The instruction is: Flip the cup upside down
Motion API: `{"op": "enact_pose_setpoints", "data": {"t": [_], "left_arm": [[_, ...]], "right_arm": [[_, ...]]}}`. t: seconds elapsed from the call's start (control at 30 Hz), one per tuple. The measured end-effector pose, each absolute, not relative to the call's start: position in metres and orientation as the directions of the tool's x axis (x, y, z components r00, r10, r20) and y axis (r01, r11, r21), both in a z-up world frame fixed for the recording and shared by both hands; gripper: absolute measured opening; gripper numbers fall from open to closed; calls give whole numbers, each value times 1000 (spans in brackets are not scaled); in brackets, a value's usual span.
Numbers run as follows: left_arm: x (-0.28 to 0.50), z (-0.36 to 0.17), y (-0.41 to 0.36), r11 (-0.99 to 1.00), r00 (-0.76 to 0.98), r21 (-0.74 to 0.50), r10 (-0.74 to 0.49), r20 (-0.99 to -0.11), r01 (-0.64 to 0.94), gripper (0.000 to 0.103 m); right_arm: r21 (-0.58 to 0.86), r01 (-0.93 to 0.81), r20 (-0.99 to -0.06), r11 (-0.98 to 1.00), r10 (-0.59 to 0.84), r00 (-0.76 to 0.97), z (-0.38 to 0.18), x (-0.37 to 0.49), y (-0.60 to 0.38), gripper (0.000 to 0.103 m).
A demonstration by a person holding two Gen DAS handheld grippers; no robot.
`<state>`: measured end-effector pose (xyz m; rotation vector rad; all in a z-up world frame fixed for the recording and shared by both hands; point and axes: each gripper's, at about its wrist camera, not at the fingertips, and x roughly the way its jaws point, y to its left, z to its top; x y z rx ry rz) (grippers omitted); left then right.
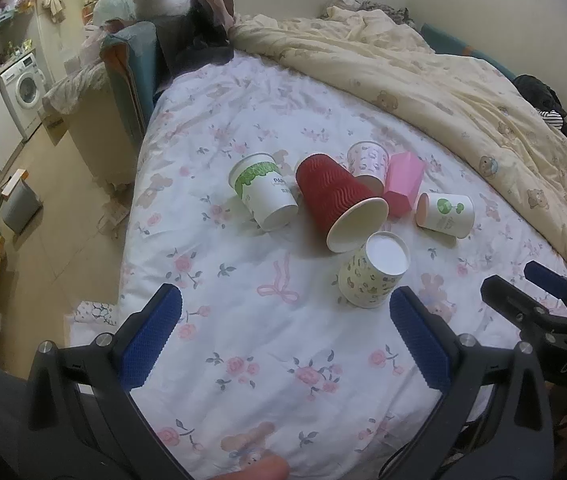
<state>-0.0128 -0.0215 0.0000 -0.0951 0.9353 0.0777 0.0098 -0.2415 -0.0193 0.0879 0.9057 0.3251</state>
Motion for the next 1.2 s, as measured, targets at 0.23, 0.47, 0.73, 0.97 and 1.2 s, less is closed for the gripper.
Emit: {"op": "enact_pose_setpoints", "data": {"t": [0.23, 0.47, 0.73, 0.97, 1.2], "left_arm": [[-13, -2, -21, 992, 586, -56, 20, -810, -111, 103], [-13, -3, -20, 991, 579, -91, -15, -815, -103, 103], [-13, -2, -21, 992, 580, -83, -11, -815, -97, 103], [-13, -2, -22, 991, 580, -90, -19, -815, -95, 103], [-13, -3, -22, 992, 575, -80, -10, -818, -96, 103]], "right_arm": [[206, -241, -759, 948, 310, 572, -19, 9, -240, 103], [205, -242, -760, 948, 310, 571, -18, 10, -240, 103], [203, -240, -761, 949, 307, 571, -18, 9, -241, 103], [200, -242, -763, 950, 306, 570, -18, 9, -241, 103], [200, -244, -767, 949, 307, 564, -20, 9, -243, 103]]}}
